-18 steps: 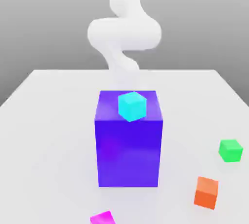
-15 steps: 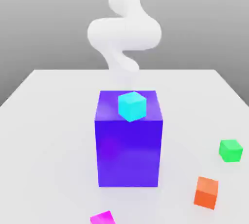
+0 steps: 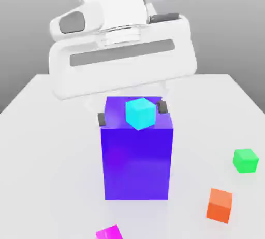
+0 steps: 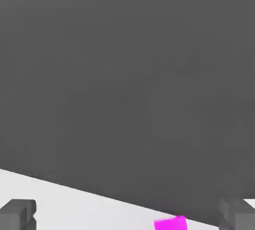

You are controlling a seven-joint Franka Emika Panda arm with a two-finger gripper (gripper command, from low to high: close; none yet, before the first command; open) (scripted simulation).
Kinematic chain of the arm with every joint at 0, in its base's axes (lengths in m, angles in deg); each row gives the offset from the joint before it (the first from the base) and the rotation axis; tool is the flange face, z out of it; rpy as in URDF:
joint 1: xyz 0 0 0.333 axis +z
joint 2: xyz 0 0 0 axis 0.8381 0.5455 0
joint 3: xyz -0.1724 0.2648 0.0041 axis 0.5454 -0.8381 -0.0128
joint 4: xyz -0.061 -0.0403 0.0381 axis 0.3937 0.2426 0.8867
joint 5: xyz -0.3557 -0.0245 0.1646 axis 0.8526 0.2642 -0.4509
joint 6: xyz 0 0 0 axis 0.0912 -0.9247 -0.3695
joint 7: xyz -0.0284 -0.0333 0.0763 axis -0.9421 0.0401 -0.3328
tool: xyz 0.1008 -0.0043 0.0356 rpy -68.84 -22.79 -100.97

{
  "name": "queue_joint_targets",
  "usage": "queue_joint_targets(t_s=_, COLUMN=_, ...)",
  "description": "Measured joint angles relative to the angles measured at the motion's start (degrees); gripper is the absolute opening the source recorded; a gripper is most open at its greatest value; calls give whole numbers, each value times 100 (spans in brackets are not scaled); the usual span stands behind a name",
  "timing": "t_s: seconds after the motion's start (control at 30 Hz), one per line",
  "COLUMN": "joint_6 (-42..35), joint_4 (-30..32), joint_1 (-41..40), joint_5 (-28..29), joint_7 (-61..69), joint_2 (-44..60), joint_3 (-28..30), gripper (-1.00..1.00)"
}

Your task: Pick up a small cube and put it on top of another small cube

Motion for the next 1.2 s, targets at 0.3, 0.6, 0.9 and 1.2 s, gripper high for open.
queue_joint_targets(t_s=0.3, joint_6=615, joint_4=36, joint_1=-86, joint_5=147, joint_7=679, joint_2=1705, joint_3=31, gripper=0)
queue_joint_targets(t_s=0.6, joint_6=1569, joint_4=-138, joint_1=-329, joint_5=150, joint_7=1015, joint_2=3210, joint_3=-182, gripper=-100)
queue_joint_targets(t_s=0.9, joint_6=1172, joint_4=-17, joint_1=-184, joint_5=382, joint_7=846, joint_2=2695, joint_3=10, gripper=-100)
queue_joint_targets(t_s=1.2, joint_6=869, joint_4=984, joint_1=1319, joint_5=901, joint_7=-49, joint_2=1475, joint_3=-858, gripper=-100)
